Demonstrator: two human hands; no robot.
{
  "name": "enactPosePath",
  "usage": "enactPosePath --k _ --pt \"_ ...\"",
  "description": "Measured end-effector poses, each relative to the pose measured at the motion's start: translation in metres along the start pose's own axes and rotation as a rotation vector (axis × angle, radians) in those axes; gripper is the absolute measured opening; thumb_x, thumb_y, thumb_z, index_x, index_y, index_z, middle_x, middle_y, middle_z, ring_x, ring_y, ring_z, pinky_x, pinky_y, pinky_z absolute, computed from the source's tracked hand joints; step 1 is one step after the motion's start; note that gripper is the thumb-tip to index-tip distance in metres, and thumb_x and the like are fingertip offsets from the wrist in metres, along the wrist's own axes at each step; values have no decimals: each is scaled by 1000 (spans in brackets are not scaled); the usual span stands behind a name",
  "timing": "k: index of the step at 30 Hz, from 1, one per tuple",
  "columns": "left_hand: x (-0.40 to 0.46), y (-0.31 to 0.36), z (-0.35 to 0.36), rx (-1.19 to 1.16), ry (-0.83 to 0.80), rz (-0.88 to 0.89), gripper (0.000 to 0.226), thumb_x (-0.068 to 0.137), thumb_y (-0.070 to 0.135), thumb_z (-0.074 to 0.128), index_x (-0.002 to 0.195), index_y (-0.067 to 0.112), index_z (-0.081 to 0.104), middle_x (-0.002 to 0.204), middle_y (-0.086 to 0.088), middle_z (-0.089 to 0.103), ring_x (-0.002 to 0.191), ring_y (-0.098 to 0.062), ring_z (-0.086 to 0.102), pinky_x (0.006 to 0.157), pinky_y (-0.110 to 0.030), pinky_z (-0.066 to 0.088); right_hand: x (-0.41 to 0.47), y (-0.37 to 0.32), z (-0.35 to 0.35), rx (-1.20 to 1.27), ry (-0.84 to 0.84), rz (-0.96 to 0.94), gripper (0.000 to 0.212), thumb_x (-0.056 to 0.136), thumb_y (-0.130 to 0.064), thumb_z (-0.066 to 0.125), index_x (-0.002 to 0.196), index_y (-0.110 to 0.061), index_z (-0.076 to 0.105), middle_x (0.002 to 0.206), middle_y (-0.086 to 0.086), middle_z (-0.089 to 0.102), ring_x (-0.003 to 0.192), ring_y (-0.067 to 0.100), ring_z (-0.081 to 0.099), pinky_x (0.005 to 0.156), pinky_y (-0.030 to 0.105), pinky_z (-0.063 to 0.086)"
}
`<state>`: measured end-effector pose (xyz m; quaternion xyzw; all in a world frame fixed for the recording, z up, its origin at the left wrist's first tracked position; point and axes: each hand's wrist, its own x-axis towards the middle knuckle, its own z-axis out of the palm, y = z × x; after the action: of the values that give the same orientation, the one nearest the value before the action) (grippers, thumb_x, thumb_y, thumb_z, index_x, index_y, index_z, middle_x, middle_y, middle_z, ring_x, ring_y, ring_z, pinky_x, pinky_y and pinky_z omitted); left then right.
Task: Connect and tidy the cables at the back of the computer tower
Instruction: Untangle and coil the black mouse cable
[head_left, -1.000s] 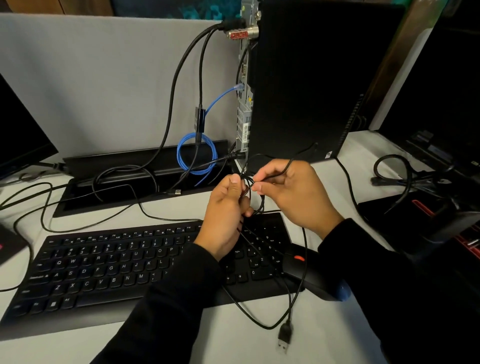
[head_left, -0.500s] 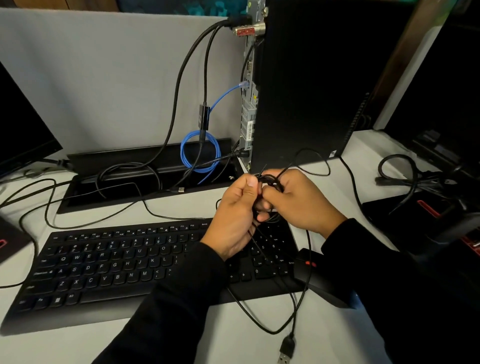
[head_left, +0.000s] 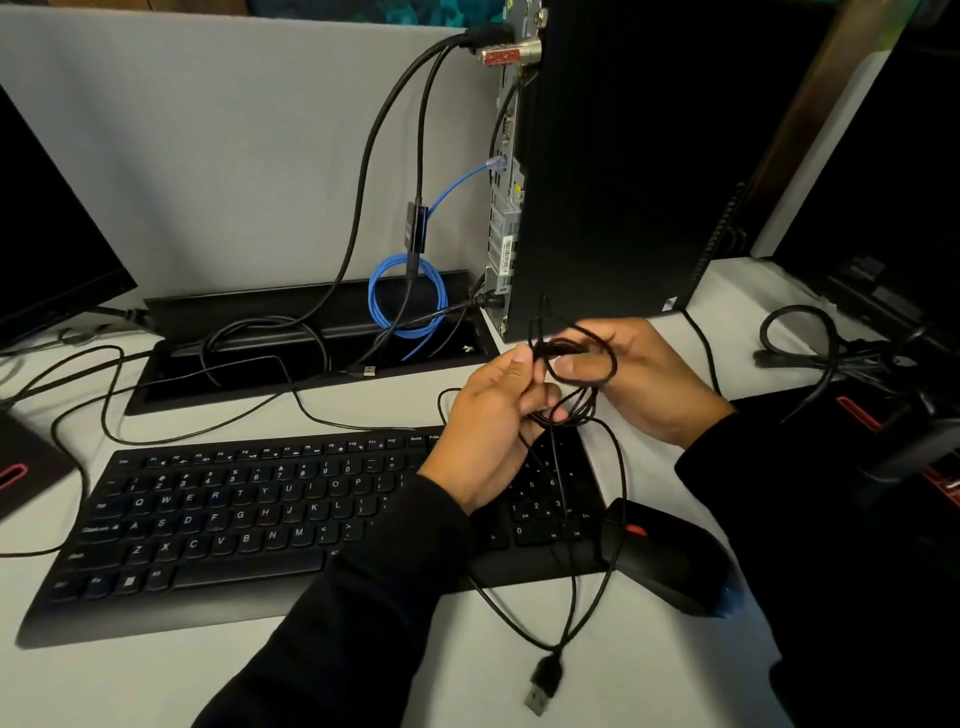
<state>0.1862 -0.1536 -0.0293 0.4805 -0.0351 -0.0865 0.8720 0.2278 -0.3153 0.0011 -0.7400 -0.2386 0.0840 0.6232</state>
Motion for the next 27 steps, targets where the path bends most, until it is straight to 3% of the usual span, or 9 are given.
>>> enactPosePath --k 5,7,10,15,17,19,22,24,27 --pt "-1 2 -2 -133 -30 -17 44 111 20 34 82 10 65 55 4 34 53 -11 36 72 -28 49 -2 4 -6 416 15 178 32 95 -8 55 119 11 63 106 28 67 92 29 71 77 37 62" --pt "-1 4 -4 -197 -10 -18 51 110 20 34 73 15 69 58 4 34 52 -9 30 75 -31 44 -3 8 -10 485 59 181 27 92 -7 57 114 3 69 102 20 70 93 27 71 76 37 62" --pt "-3 10 -7 -349 -1 -19 51 110 23 36 67 15 63 64 3 22 48 -8 27 60 -23 49 -4 8 -21 491 80 193 27 90 -7 59 112 -11 74 82 5 65 80 17 62 67 28 55" --pt "1 7 -8 -375 81 -46 40 109 32 38 75 14 46 56 6 28 47 -6 22 45 -17 35 -2 -13 -17 290 -205 221 42 94 -8 63 136 -4 60 67 -4 46 62 9 40 60 26 32" --pt "3 6 -10 -315 145 -52 41 109 35 40 73 16 45 56 7 31 47 -6 22 44 -18 29 2 -12 -19 16 0 267 34 91 6 65 121 -8 68 64 -5 56 60 9 48 58 25 37" --pt "4 10 -15 -237 210 -54 42 109 36 42 71 19 45 55 7 31 47 -8 23 46 -19 28 5 0 -31 -33 418 307 25 89 9 62 96 -13 69 59 -3 51 53 12 44 51 27 32" --pt "7 17 -28 -296 273 -59 36 108 35 46 74 21 48 55 8 32 45 -7 23 46 -19 27 -3 25 -68 519 900 488 20 92 -8 55 74 -18 52 50 -6 24 42 11 21 51 25 18" --pt "9 19 -36 -289 287 -96 39 106 37 49 71 20 45 55 8 30 45 -6 20 43 -19 25 -12 33 -81 776 949 562 23 97 -22 45 75 -18 46 51 -7 20 40 11 19 51 24 19" --pt "8 18 -37 -222 270 -155 41 105 37 53 68 22 44 59 8 27 46 -6 17 42 -18 24 -13 37 -81 843 901 605 37 105 -35 31 79 -15 48 53 -6 21 41 11 19 53 25 18"
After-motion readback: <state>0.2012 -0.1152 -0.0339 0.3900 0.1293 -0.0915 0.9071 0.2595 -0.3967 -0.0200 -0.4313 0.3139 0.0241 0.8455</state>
